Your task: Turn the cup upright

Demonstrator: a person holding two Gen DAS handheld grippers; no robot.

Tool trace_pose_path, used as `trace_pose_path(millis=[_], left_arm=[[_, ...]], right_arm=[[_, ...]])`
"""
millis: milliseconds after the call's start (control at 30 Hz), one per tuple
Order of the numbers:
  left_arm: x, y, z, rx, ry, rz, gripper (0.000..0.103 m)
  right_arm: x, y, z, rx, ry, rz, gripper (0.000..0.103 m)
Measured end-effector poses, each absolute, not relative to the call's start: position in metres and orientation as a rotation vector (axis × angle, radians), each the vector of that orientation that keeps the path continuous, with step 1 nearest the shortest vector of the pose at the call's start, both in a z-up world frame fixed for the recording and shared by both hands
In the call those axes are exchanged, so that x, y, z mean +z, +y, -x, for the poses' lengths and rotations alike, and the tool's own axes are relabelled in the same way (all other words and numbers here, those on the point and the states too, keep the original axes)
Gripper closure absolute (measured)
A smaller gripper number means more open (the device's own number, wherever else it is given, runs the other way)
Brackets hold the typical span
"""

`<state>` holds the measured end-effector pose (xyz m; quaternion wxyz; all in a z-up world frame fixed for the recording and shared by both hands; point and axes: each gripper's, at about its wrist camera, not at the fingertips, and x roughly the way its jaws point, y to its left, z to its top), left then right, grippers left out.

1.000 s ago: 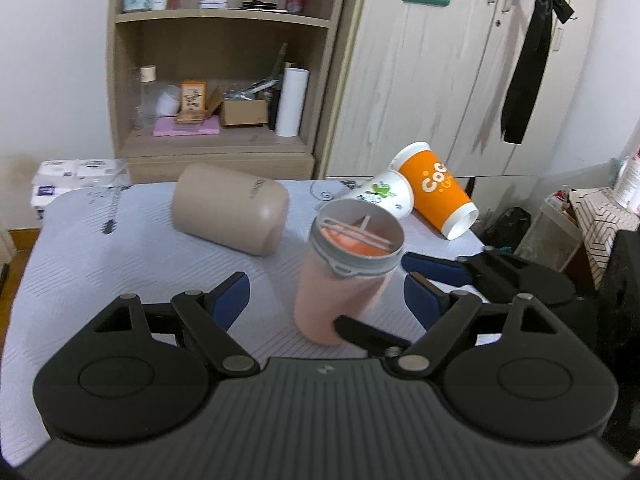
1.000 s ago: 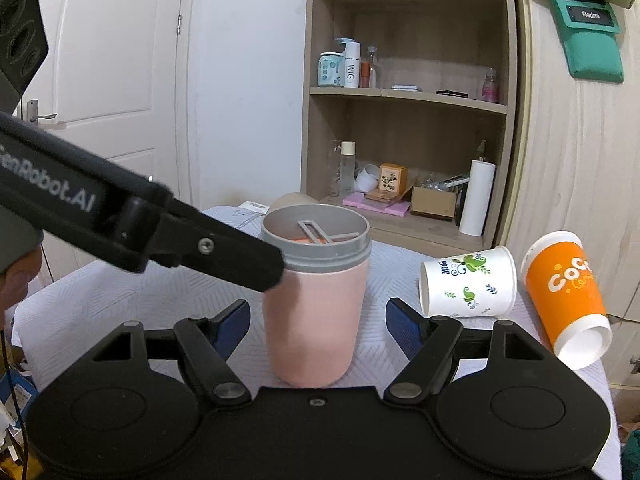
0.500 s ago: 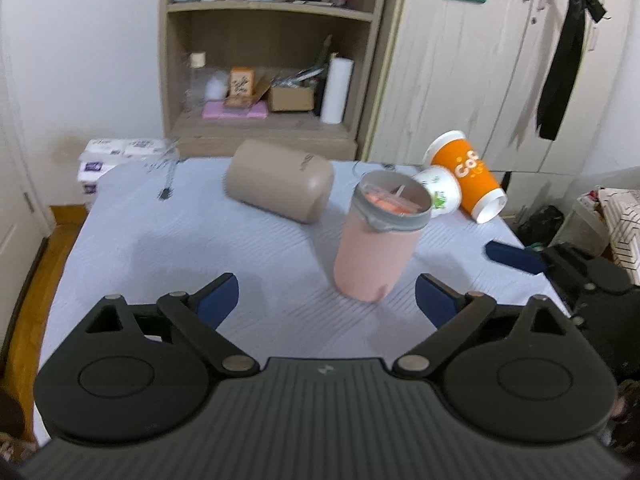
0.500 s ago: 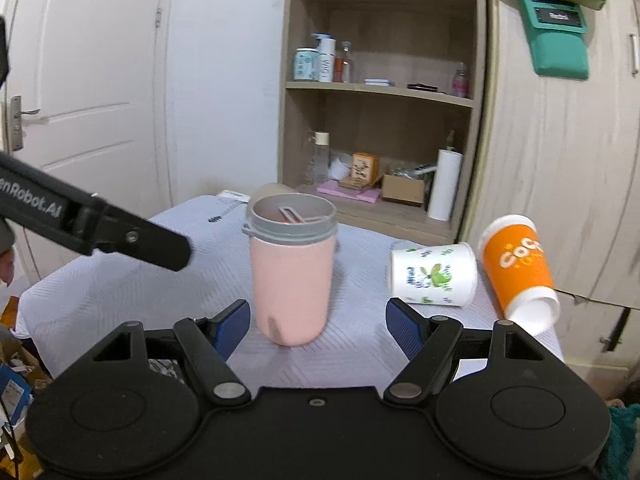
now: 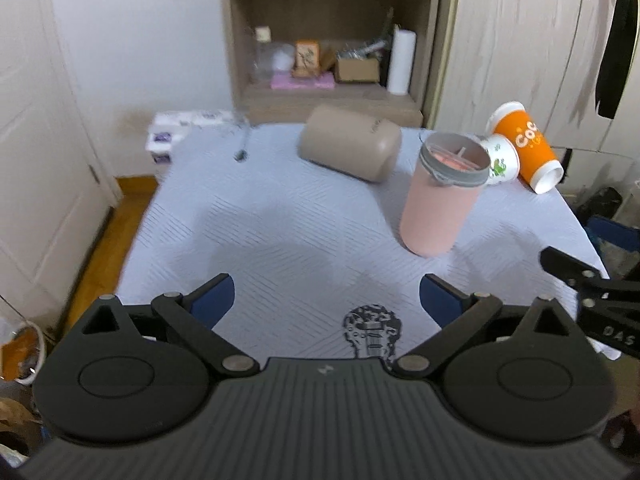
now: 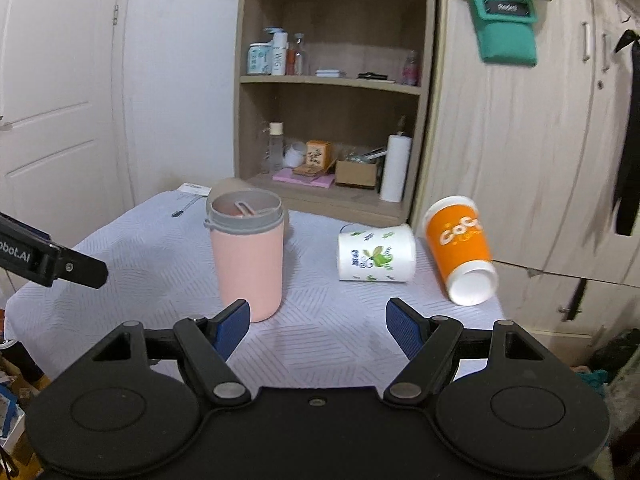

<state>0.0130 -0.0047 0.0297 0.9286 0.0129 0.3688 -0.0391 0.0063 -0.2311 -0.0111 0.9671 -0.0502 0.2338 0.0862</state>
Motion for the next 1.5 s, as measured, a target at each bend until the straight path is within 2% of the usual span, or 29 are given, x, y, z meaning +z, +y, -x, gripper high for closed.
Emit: trace_pose_path(millis=[33,67,600,1500], left_arm=[[0.033,-0.004,-0.008,-0.075,0.739,-0.033,0.002],[0.036,-0.004,-0.004,-0.074,0.729,-0.035,0.002],[0.06,0.001,0.028,-0.091,0.674,-0.048,0.002],[0.057,0.009,0.022,-0.069,0.705,-0.027,0.002]], right_arm=[[-0.007,-0.23,-0.002,0.169,0.467,0.099,0.01],[-0.002,-0.228,0.003,0.165,0.457,0.095,0.006],[0.039,-0.21,0.036,0.116,0.502,0.033,0.005],[0.031,-0.218,0.026,0.036,0.552,0.005,0.005]])
